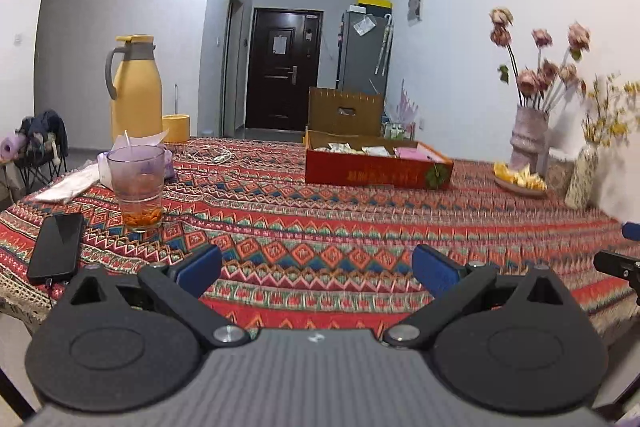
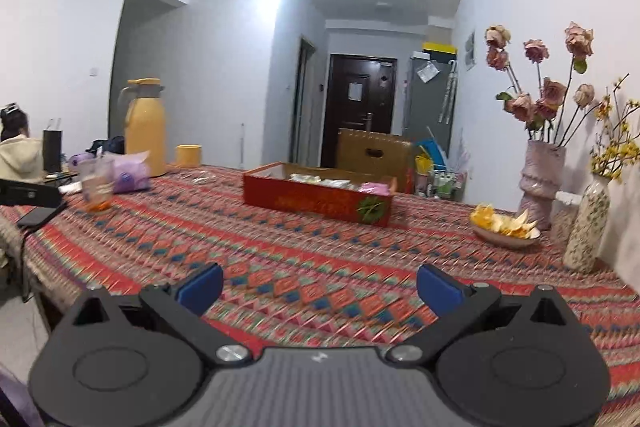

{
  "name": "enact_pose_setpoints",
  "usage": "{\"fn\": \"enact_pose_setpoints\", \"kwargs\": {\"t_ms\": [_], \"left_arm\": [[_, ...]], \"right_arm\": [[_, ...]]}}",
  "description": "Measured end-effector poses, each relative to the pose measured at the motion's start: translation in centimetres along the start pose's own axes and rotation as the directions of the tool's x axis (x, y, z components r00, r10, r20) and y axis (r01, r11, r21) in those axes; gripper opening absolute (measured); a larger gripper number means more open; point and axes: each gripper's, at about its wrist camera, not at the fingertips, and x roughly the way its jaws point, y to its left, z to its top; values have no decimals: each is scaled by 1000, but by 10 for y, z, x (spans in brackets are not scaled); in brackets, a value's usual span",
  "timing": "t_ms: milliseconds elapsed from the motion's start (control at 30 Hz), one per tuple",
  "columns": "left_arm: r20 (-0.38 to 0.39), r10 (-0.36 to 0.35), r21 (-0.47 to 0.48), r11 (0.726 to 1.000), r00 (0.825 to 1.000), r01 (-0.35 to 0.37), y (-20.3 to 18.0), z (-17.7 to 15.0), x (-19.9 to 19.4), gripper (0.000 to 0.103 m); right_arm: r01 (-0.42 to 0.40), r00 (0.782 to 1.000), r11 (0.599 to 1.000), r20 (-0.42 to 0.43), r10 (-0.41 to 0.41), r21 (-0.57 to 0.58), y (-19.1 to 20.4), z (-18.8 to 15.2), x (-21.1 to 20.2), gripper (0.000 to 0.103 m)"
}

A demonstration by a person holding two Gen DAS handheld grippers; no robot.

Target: Organize snacks

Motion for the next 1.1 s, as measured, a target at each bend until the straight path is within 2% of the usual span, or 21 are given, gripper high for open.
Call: {"fn": "enact_pose_setpoints", "kwargs": {"t_ms": [100, 233, 367, 467, 667, 1100], "left_arm": [[18, 34, 51, 998, 999, -35, -14, -10, 7, 103], [-16, 49, 15, 999, 999, -49, -29, -19, 20, 103], [-16, 15, 32, 999, 1000, -15, -41, -26, 19, 103], [-12, 29, 61, 998, 1000, -28, -44, -30, 20, 103], [1, 35, 57, 998, 999, -35, -44, -30, 18, 103], [4, 21, 51, 998, 1000, -22, -42, -29, 18, 103]], "right_arm": [[-5, 1000, 998, -22, 6, 57, 10, -16, 6, 103], [20, 1000, 995, -17, -18, 95, 23, -23, 19, 103], [-2, 1000, 987, -26, 6, 159, 29, -21, 27, 103], [5, 1000, 987, -28, 0, 161, 35, -23, 27, 103], [-16, 999, 986, -34, 22, 168, 39, -23, 25, 103], [-8, 999, 987, -34, 13, 161, 40, -20, 27, 103]]}}
